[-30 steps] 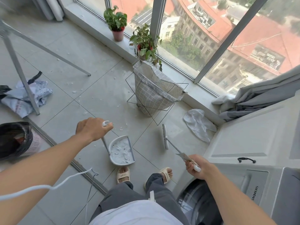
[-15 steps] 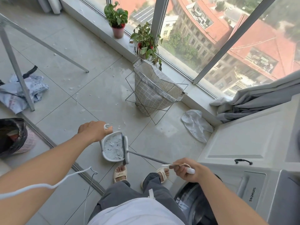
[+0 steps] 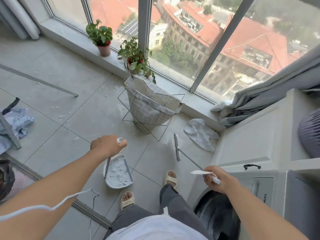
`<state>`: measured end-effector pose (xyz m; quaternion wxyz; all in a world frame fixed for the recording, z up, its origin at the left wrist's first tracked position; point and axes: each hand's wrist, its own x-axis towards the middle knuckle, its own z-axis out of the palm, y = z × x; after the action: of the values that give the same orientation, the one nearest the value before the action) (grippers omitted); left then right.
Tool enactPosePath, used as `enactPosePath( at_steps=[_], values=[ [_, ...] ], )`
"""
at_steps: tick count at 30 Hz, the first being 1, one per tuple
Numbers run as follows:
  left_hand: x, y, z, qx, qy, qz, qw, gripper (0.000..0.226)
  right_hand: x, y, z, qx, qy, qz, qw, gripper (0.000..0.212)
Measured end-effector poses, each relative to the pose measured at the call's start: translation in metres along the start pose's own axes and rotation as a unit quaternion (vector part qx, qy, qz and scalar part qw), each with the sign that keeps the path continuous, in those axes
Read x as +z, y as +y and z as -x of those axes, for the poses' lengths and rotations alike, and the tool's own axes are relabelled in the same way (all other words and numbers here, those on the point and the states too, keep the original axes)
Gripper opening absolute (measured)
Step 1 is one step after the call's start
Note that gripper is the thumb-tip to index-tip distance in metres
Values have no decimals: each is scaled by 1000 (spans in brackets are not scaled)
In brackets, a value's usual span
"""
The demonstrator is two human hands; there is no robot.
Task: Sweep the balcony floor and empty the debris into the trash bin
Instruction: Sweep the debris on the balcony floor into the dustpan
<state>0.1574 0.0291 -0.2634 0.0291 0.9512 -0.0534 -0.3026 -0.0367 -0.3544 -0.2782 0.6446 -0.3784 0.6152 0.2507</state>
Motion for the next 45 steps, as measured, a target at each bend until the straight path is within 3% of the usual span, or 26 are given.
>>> enactPosePath(
  at_steps=[11,17,24,30,38,43,45],
  values=[
    [-31,116,-32,-53,20,-13,998,38,-39,-141,-62,-13,-39,-33,999,19],
    [-35,152,-37,-66,4,-27,997,47,-43,-213,-85,-14,-58,-25,998,19],
    [-39,170,-48,-88,12,-36,995,50,-50,-255,-106,-39,15,59,997,11],
    [-39,184,-56,-104,-7,-29,994,42,-39,-284,-112,-59,15,-28,998,19],
    [-35,195,-73,-131,-45,-4,990,32,-13,-296,-123,-66,47,155,984,20],
    [-22,197,-75,-127,-66,11,990,36,3,-262,-117,-56,74,308,947,13],
    [-16,195,-75,-116,-64,13,991,38,5,-247,-114,-76,56,394,914,9]
  ],
)
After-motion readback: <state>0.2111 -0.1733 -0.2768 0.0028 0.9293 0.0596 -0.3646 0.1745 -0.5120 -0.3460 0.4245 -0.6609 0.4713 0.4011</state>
